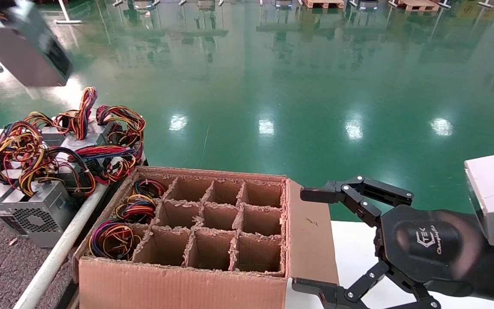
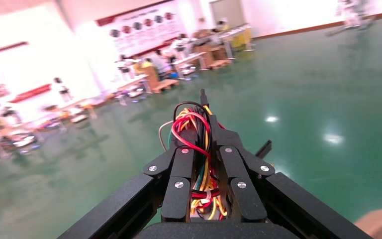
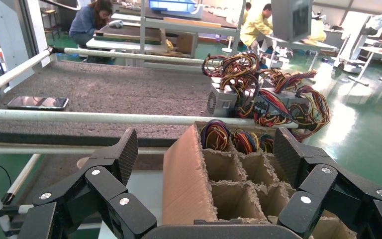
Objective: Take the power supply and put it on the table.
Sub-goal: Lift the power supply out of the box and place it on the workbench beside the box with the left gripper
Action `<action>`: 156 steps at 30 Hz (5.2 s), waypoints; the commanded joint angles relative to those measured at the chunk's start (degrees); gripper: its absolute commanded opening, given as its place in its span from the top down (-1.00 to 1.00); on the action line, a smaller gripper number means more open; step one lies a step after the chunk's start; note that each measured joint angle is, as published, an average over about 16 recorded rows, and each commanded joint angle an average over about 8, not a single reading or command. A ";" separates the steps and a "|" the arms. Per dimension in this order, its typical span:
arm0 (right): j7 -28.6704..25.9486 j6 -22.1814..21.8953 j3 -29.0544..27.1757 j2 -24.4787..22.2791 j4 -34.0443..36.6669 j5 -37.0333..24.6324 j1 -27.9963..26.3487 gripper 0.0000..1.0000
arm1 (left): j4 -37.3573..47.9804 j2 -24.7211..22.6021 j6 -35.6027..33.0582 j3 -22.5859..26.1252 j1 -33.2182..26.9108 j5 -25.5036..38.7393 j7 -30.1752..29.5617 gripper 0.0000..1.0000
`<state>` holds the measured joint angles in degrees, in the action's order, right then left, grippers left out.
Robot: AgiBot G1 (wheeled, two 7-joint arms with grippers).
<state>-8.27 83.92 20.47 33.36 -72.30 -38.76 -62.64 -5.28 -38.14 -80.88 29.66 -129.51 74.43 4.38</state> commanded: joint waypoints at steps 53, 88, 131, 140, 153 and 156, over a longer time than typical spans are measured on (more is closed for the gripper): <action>0.02 -0.02 0.02 -0.01 0.02 0.04 0.01 -1.00 | 2.01 14.75 -10.05 7.04 -10.99 8.67 1.12 1.00; 0.03 -0.02 0.04 -0.01 0.03 0.04 0.00 -1.00 | 3.70 16.56 -3.26 8.96 -10.13 11.72 1.56 1.00; 0.04 -0.03 0.06 -0.02 0.03 0.06 -0.01 -1.00 | 10.64 15.24 0.44 7.63 2.93 10.66 5.67 1.00; 0.04 -0.03 0.07 -0.02 0.03 0.06 -0.01 -1.00 | 11.27 13.69 2.81 6.23 7.92 9.09 7.52 1.00; 0.04 -0.03 0.07 -0.03 0.03 0.07 -0.01 -1.00 | 10.92 12.09 3.73 4.18 14.17 6.82 8.05 1.00; 0.05 -0.04 0.08 -0.03 0.03 0.07 -0.01 -1.00 | 10.64 11.95 4.20 3.85 15.33 6.43 8.08 1.00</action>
<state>-8.22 83.88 20.55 33.33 -72.27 -38.69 -62.65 5.30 -26.16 -76.58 33.59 -114.25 80.94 12.44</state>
